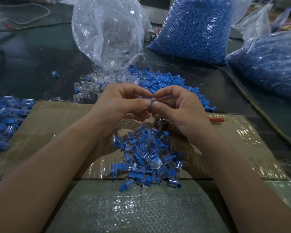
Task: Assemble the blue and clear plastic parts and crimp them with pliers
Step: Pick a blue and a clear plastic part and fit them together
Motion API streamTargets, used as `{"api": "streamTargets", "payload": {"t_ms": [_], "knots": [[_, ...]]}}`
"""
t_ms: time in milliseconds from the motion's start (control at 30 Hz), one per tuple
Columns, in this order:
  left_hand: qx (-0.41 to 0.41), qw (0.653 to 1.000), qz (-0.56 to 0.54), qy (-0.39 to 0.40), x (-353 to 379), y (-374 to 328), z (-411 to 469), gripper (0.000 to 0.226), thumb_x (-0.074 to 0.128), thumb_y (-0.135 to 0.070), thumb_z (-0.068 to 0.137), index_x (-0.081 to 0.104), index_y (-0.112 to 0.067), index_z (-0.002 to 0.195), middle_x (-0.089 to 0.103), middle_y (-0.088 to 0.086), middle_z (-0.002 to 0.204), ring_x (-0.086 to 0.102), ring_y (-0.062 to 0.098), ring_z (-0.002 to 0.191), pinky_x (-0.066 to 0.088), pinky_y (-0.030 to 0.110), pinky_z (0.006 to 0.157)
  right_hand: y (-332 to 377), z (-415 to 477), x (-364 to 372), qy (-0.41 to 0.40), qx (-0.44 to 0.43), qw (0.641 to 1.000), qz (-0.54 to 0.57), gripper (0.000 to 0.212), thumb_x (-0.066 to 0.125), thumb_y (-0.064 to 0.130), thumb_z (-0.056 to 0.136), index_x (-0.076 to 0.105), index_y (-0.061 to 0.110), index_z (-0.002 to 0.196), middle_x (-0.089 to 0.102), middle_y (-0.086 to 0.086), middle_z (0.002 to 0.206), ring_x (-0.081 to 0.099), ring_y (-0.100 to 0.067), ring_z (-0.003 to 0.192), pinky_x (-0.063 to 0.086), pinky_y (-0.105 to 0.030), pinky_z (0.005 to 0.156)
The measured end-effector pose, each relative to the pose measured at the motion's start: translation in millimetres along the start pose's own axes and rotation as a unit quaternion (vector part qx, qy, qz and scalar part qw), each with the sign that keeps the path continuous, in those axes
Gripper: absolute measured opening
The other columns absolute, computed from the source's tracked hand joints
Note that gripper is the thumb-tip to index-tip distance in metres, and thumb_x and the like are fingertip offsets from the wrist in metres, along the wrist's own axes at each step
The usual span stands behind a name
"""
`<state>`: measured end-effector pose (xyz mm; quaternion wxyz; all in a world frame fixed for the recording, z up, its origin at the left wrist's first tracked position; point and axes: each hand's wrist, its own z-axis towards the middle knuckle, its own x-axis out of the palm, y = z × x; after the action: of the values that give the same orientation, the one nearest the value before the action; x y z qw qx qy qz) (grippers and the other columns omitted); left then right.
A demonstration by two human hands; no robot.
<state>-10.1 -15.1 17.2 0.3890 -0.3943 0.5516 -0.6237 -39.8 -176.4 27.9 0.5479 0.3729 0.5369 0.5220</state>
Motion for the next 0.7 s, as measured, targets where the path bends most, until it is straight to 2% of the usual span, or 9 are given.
{"api": "streamTargets", "payload": {"t_ms": [133,233,300,400,700], "knots": [[-0.007,0.999,0.036,-0.007,1.9,0.5,-1.4,0.007,0.071,-0.010,0.065,0.071,-0.015,0.069,0.071,0.009,0.068,0.066,0.015,0.054,0.052,0.019,0.052,-1.7,-1.4,1.7,0.017,-0.030,0.998,-0.053,0.018,0.066,0.006,0.078,0.057,0.022,0.082,0.069,0.001,0.073,0.066,-0.019,0.070,0.055,-0.031,0.071],[-0.024,0.999,0.019,-0.017,0.8,1.1,-0.2,0.008,0.069,-0.007,0.062,0.068,-0.009,0.070,0.069,0.008,0.063,0.064,0.015,0.052,0.052,0.020,0.051,-0.2,-2.8,3.0,0.026,-0.059,0.994,-0.082,0.022,0.067,0.005,0.077,0.061,0.025,0.084,0.068,0.010,0.074,0.066,-0.005,0.070,0.052,-0.015,0.065],[-0.038,0.999,0.006,-0.016,-0.7,1.5,0.2,0.015,0.067,-0.011,0.058,0.065,-0.006,0.072,0.068,0.007,0.061,0.064,0.015,0.051,0.052,0.020,0.050,0.2,-3.4,3.8,0.028,-0.073,0.992,-0.097,0.027,0.069,0.001,0.075,0.062,0.026,0.085,0.066,0.013,0.079,0.065,0.002,0.074,0.048,-0.010,0.067],[-0.051,0.999,-0.001,-0.007,-1.1,2.0,0.1,0.016,0.068,-0.011,0.056,0.065,-0.006,0.072,0.068,0.008,0.062,0.065,0.016,0.051,0.053,0.021,0.050,-0.2,-3.8,3.6,0.019,-0.103,0.987,-0.124,0.030,0.069,-0.001,0.073,0.061,0.027,0.083,0.064,0.013,0.082,0.063,0.004,0.078,0.048,-0.009,0.071],[-0.060,0.997,-0.050,-0.005,4.4,-1.4,-2.2,0.011,0.067,-0.008,0.055,0.066,-0.008,0.065,0.068,0.009,0.060,0.065,0.016,0.049,0.052,0.021,0.047,-5.0,-3.3,1.0,-0.012,-0.162,0.976,-0.144,0.030,0.069,0.000,0.074,0.063,0.022,0.093,0.064,0.015,0.082,0.063,0.004,0.078,0.049,-0.011,0.073]]}}
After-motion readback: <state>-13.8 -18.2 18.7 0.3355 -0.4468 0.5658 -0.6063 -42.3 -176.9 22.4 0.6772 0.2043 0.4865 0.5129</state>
